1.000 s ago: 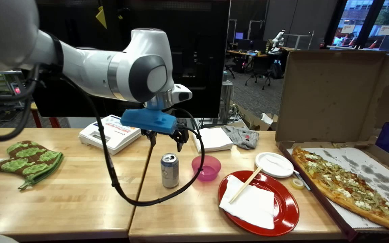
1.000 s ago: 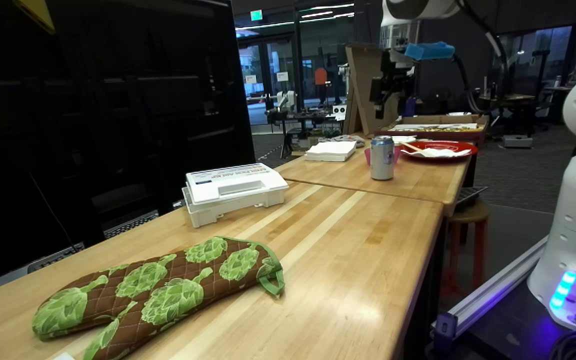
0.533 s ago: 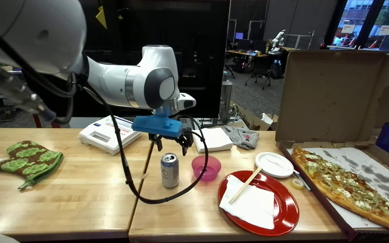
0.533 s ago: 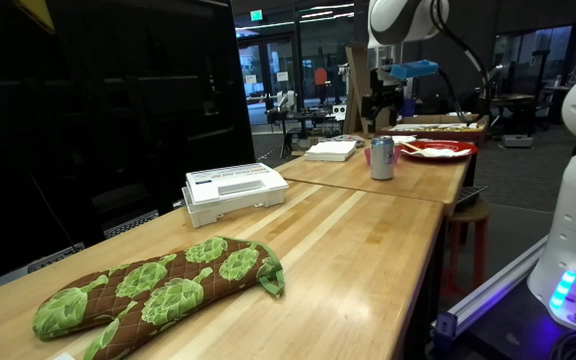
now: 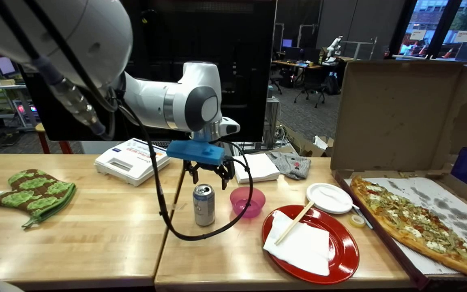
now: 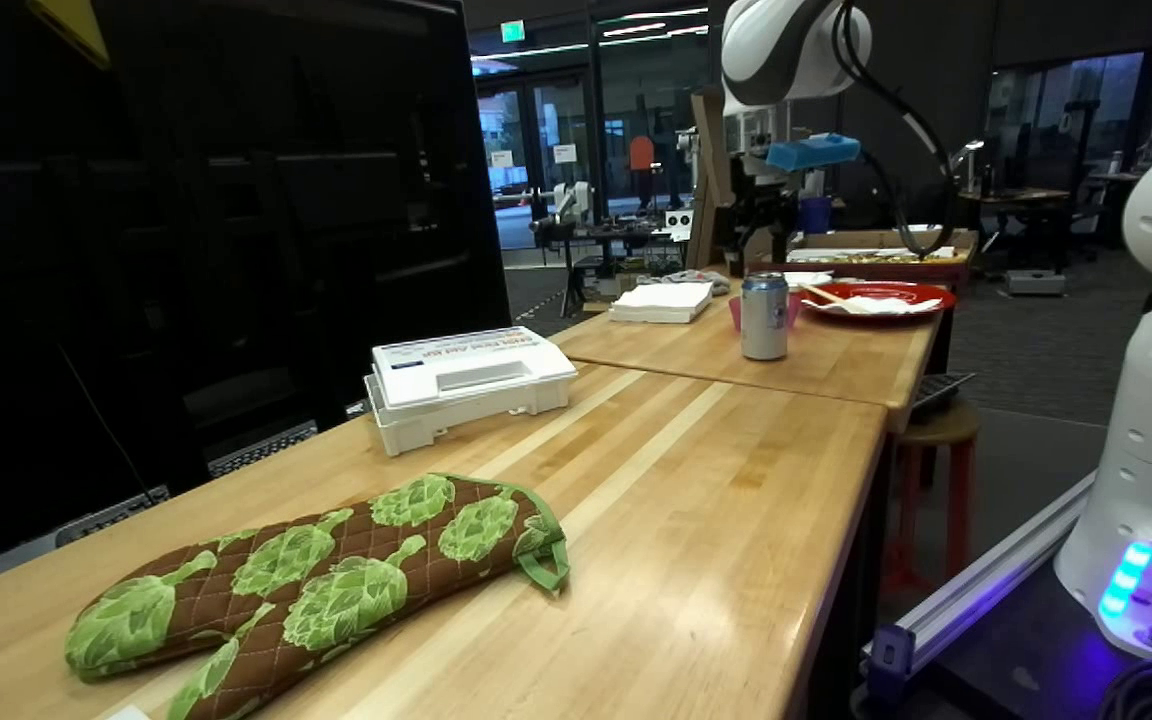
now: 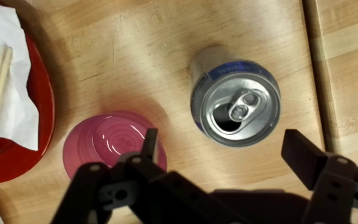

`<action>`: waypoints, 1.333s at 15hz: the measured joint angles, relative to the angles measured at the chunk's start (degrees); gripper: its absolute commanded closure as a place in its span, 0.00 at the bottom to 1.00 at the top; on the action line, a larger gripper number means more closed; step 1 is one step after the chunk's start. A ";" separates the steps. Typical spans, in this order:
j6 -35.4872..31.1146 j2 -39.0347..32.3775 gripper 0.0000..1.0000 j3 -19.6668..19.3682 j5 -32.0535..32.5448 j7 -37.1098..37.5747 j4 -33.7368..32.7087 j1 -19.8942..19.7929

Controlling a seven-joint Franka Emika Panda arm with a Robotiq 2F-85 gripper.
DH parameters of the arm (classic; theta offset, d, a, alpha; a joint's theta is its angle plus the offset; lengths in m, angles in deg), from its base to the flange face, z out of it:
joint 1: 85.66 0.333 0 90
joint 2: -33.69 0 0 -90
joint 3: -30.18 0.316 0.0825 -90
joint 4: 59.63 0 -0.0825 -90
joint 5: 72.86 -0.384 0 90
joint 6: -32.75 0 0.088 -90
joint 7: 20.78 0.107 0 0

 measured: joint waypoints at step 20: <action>6.86 -0.69 0.00 -1.59 -4.43 -9.10 0.04 0.00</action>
